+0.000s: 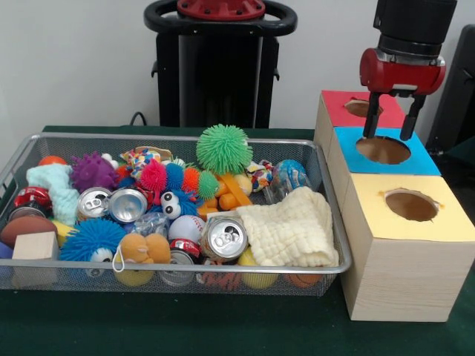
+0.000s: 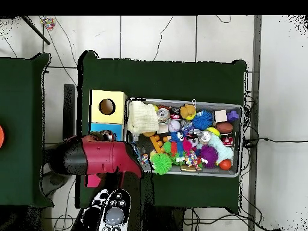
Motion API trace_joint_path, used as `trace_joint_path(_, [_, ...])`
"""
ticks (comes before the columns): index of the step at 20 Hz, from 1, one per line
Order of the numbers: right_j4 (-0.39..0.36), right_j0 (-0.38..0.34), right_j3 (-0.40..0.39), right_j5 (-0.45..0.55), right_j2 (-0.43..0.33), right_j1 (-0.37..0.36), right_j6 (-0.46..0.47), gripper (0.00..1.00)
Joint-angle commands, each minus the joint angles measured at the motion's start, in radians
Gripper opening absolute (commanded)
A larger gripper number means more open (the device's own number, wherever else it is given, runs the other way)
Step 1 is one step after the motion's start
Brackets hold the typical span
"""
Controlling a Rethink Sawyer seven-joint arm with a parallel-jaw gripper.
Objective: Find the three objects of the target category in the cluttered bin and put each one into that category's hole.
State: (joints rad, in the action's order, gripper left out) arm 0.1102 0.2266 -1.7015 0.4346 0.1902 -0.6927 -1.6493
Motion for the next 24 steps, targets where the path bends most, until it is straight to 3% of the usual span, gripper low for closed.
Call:
trace_joint_path(1, [0.045,-0.052,0.009,0.035,-0.077,0.034,-0.180,1.00])
trace_joint_path(5, [0.050,-0.082,-0.008,0.019,-0.112,0.013,-0.151,1.00])
trace_joint_path(13, [0.050,-0.120,0.003,0.137,-0.125,-0.091,-0.112,1.00])
trace_joint_path(17, [0.049,-0.181,-0.008,0.144,-0.178,-0.115,-0.055,1.00])
trace_joint_path(24, [-0.004,-0.321,0.010,0.120,-0.270,-0.085,0.055,1.00])
